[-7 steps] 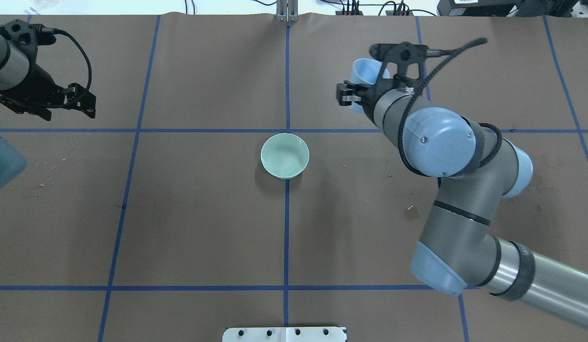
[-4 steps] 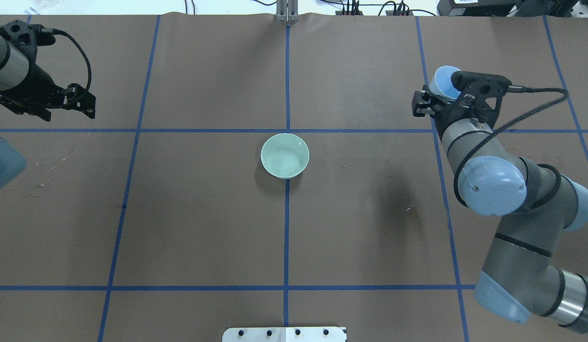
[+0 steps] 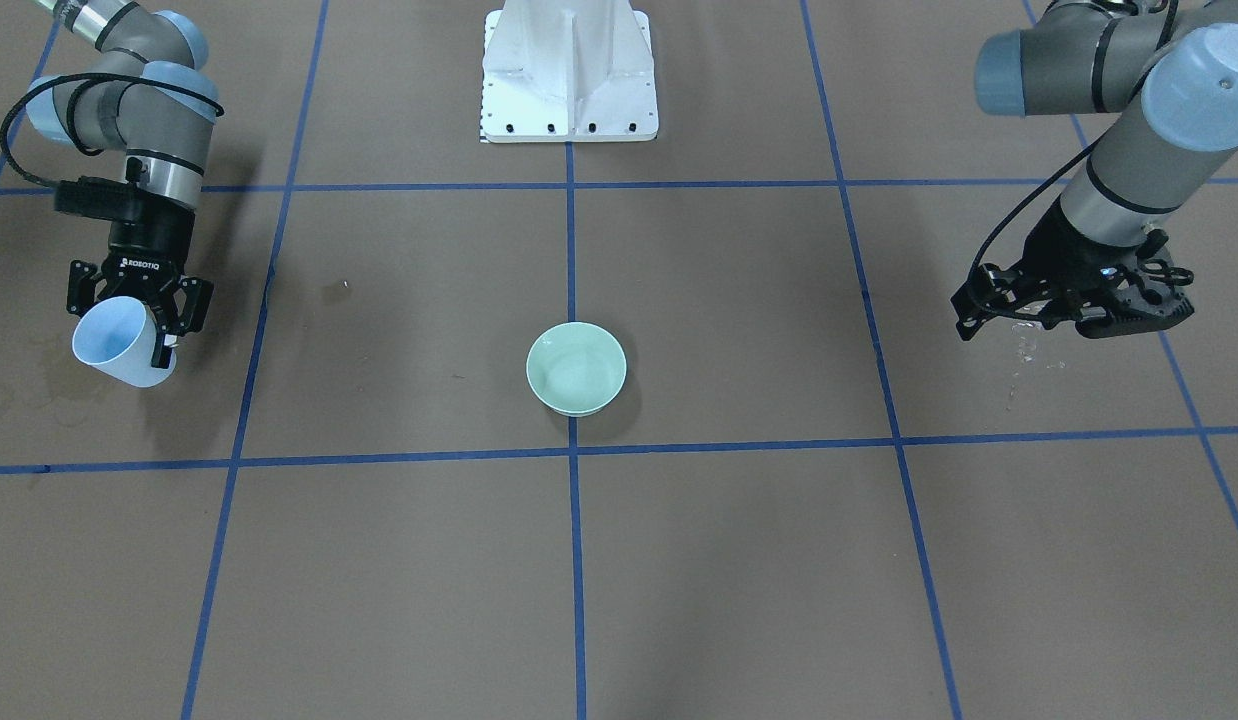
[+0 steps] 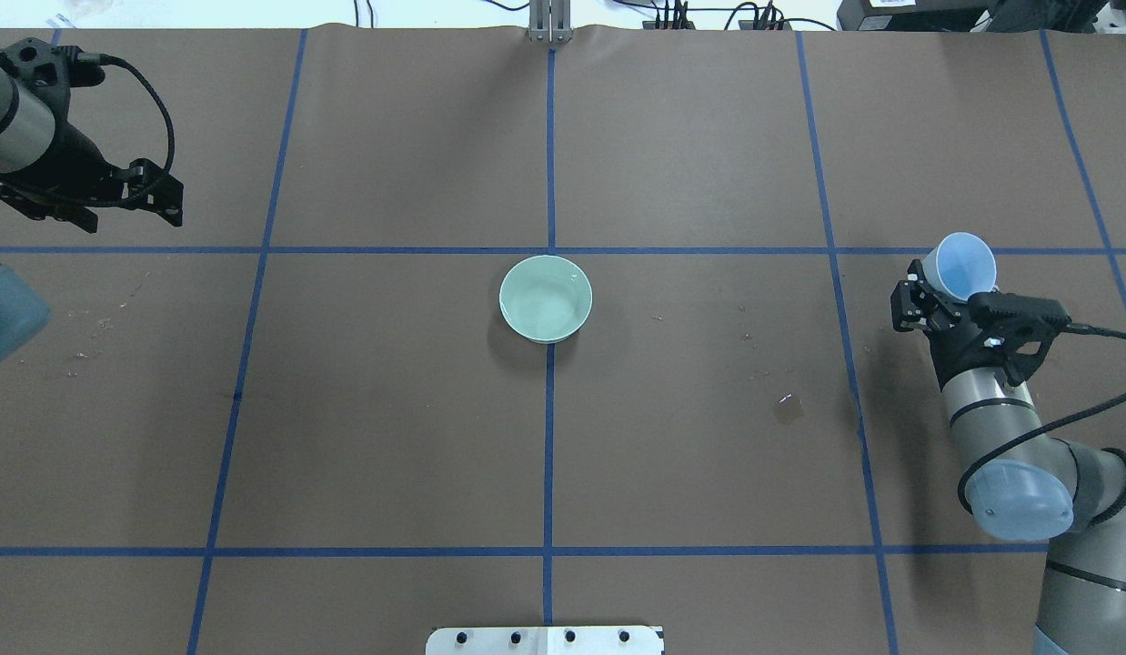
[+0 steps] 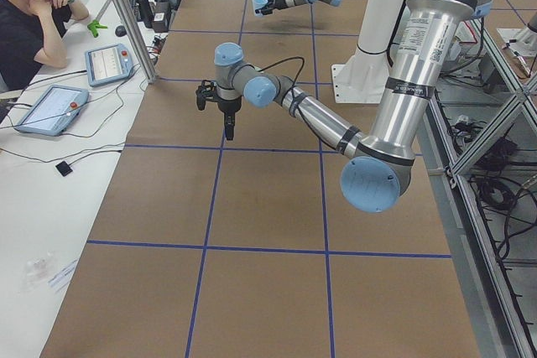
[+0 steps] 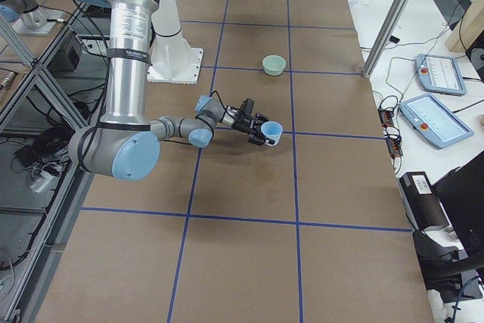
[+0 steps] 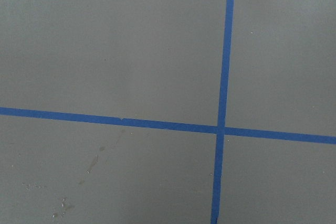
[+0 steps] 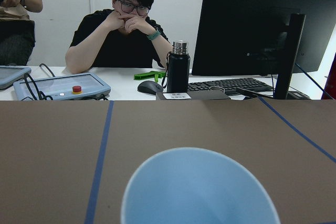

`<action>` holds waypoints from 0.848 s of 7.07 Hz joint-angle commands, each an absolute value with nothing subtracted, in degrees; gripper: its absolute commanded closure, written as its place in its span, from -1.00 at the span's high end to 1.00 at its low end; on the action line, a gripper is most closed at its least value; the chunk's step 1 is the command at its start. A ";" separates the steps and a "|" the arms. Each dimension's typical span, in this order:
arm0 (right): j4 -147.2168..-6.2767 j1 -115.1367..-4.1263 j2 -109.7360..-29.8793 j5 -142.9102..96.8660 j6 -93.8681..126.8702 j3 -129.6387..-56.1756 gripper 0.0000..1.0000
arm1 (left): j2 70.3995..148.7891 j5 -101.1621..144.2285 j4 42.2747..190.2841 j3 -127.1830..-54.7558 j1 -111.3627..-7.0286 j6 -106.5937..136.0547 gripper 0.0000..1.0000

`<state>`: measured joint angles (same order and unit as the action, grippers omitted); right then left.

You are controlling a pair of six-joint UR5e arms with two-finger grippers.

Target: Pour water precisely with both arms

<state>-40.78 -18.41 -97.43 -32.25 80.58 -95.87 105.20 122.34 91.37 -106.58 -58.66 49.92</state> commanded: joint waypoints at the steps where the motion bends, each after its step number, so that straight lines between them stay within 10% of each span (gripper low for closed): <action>1: -38.85 -14.43 -96.77 -29.11 80.86 -93.96 -1.00 | 105.21 122.34 91.41 -106.79 -58.62 50.54 1.00; 5: -38.76 -11.69 -96.68 -29.44 79.98 -94.13 -1.00 | 105.21 122.34 91.41 -106.70 -58.62 50.45 1.00; 6: -38.76 -11.60 -96.68 -29.62 79.98 -94.30 -0.68 | 105.21 122.34 91.41 -106.70 -58.62 50.45 1.00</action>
<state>-38.77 -11.95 -96.69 -29.38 80.11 -94.14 105.21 122.34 91.41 -106.70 -58.62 50.45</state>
